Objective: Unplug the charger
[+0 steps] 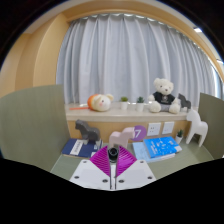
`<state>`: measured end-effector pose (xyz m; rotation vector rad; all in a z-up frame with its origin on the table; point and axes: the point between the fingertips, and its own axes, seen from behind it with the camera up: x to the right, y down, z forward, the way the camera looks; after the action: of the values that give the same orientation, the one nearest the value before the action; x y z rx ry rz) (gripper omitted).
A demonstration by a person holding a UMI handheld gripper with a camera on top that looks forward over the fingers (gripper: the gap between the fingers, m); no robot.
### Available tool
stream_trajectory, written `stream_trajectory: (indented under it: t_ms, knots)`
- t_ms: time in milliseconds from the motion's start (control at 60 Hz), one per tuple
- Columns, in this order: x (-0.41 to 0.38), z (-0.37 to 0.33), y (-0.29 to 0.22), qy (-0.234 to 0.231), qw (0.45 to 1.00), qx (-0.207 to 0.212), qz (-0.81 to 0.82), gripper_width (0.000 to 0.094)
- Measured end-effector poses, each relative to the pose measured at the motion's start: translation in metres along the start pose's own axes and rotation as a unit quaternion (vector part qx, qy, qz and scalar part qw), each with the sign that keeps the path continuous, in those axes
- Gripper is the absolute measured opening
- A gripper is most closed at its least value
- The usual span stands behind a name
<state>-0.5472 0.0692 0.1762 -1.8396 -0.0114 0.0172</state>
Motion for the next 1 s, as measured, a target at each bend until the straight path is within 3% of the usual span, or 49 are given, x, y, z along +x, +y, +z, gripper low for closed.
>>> stream_trajectory:
  t_ms: [33, 117, 183, 283, 433, 583, 667, 767, 850, 917, 1000]
  knots:
    - [0.024, -0.001, -0.041, 0.028, 1.0, -0.003, -0.006, 0.0047]
    - [0.076, -0.005, -0.051, 0.069, 0.997, 0.024, -0.009, 0.005]
    - [0.113, 0.001, -0.029, 0.074, 0.997, -0.001, -0.001, 0.0055]
    - [0.155, 0.025, 0.05, 0.084, 0.994, -0.066, 0.013, 0.0061]
    - [0.184, 0.046, 0.132, 0.056, 0.987, -0.15, -0.02, 0.0069]
    - [0.184, 0.062, 0.182, 0.017, 0.982, -0.185, -0.021, 0.0091]
    - [0.184, 0.066, 0.181, 0.006, 0.985, -0.172, -0.002, 0.0132]
    - [0.19, 0.065, 0.186, 0.002, 0.983, -0.184, -0.001, 0.0251]
    - [0.198, 0.057, 0.191, 0.015, 0.978, -0.207, -0.018, 0.0526]
    - [0.196, 0.05, 0.172, 0.011, 0.98, -0.199, -0.013, 0.0731]
    - [0.196, 0.036, 0.126, 0.01, 0.988, -0.156, -0.008, 0.0773]
